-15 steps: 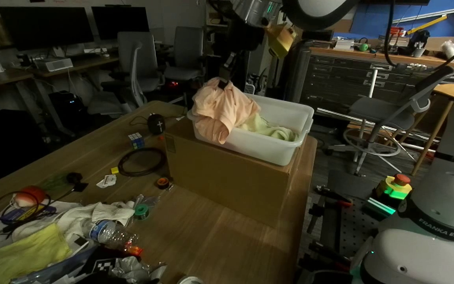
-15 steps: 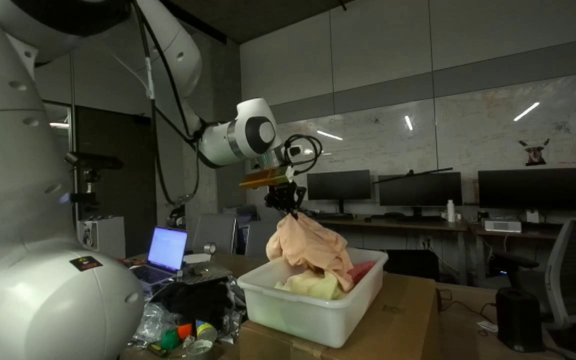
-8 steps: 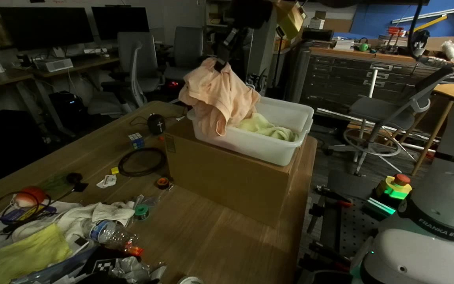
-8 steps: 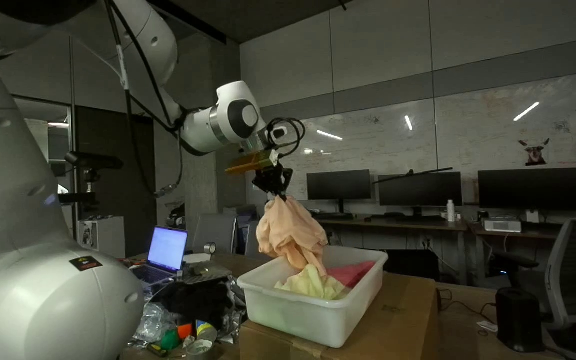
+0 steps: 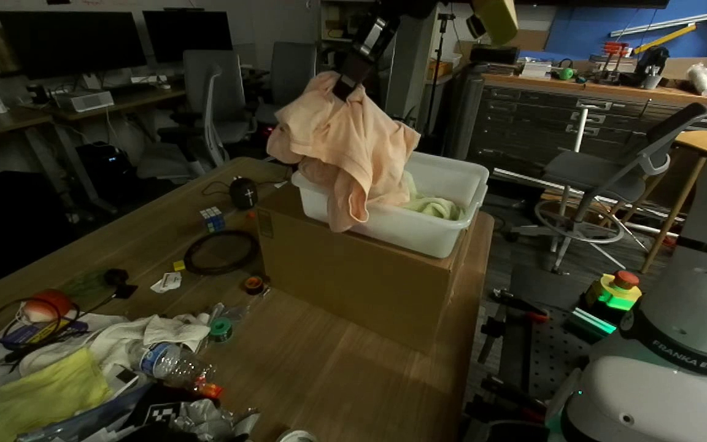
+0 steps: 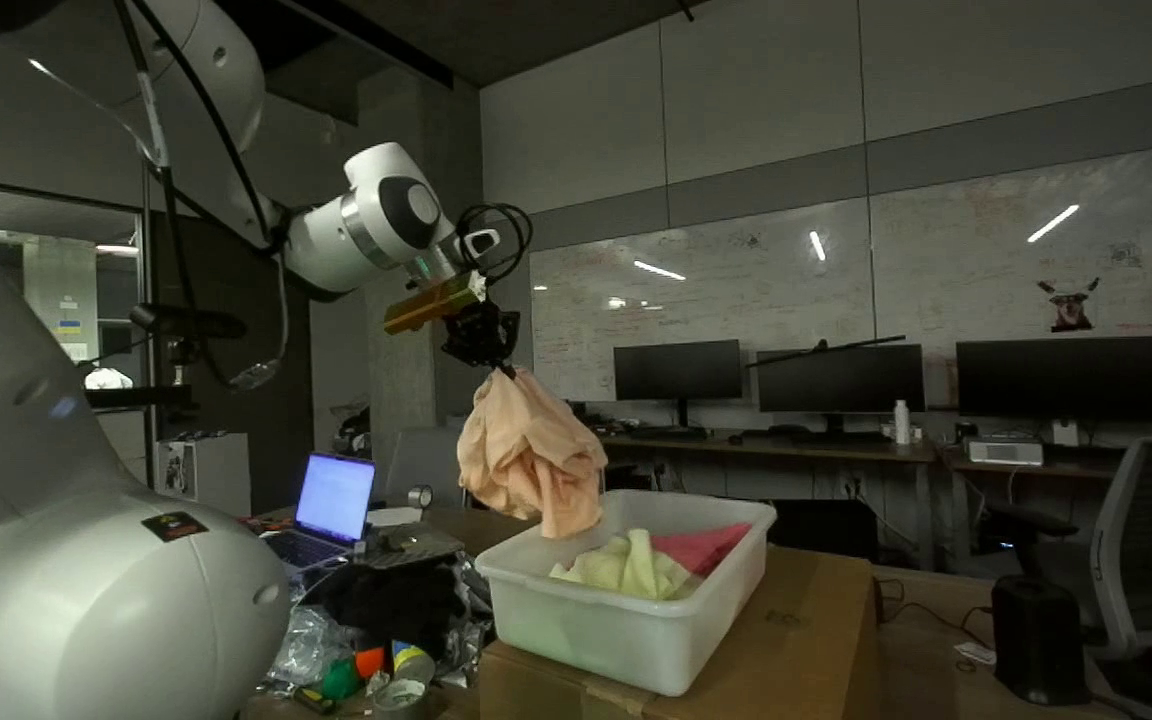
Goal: Remove the clothes from the box and put them on the table
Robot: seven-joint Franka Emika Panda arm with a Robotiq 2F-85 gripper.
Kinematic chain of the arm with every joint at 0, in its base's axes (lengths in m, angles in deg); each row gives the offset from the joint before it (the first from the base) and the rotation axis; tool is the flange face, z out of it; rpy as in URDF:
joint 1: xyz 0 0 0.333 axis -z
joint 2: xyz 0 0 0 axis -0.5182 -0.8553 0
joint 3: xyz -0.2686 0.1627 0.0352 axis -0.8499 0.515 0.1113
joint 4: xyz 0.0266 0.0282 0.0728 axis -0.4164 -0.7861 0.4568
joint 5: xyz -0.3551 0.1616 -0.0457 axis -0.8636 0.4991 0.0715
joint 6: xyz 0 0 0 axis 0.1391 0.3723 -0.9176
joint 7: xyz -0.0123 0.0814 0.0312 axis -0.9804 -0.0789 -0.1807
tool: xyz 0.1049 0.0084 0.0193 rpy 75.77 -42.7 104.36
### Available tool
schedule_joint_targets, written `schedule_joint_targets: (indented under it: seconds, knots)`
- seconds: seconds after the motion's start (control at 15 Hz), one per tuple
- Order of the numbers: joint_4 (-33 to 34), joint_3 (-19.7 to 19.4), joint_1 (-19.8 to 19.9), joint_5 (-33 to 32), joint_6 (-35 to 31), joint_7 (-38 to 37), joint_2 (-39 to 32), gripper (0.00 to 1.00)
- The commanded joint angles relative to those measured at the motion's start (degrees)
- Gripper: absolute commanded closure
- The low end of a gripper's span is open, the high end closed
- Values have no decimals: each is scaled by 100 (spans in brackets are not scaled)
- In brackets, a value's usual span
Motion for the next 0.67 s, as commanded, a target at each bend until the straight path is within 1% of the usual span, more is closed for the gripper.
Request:
schedule_joint_targets:
  seconds: [0.0,0.4,0.6]
  knots:
    - [188,327,-120,-275,356,-166,196,93]
    - [399,829,-444,-508,1145,-47,-121,93]
    - [532,948,-637,-542,1464,36,-427,93]
